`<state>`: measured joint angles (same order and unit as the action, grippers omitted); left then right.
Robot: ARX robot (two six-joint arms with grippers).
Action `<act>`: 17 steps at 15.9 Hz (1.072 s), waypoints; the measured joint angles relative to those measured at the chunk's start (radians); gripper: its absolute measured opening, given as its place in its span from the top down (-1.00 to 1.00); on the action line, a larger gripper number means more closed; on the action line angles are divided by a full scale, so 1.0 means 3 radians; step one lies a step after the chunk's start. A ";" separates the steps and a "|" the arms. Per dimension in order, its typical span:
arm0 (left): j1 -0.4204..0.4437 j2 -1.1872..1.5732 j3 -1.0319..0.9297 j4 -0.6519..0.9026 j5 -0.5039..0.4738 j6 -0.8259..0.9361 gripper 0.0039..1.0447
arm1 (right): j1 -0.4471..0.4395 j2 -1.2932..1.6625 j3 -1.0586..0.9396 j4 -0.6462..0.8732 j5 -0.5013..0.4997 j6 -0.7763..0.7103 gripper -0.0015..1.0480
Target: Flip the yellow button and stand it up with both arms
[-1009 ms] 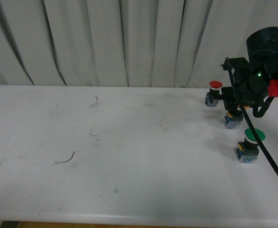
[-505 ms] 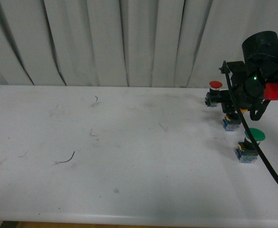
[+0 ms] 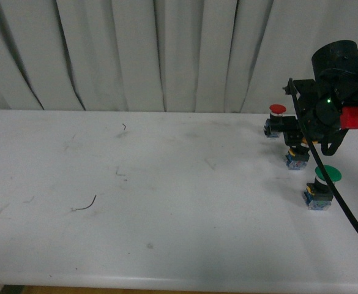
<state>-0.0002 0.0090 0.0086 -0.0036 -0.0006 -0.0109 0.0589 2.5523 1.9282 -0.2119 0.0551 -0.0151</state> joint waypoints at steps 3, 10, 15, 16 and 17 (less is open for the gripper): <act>0.0000 0.0000 0.0000 -0.0001 -0.0001 0.0000 -0.88 | 0.0000 0.0000 0.0011 0.0000 -0.0003 0.0001 -0.34; 0.0000 0.0000 0.0000 -0.0001 0.0000 0.0000 -0.88 | 0.0000 -0.0156 -0.0234 0.0282 -0.0114 0.0094 -0.88; 0.0000 0.0000 0.0000 -0.0001 0.0000 0.0000 -0.88 | -0.0052 -0.1274 -0.1315 0.1132 -0.0266 0.0100 -0.88; 0.0000 0.0000 0.0000 0.0000 0.0000 0.0000 -0.88 | -0.0116 -0.1626 -0.1653 0.1321 -0.0388 0.0156 -0.88; 0.0000 0.0000 0.0000 -0.0001 0.0000 0.0000 -0.88 | -0.0191 -0.1998 -0.2037 0.1588 -0.0492 0.0266 -0.88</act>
<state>-0.0002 0.0090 0.0086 -0.0040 -0.0006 -0.0109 0.0017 1.9530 1.3170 0.2646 -0.0925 0.0647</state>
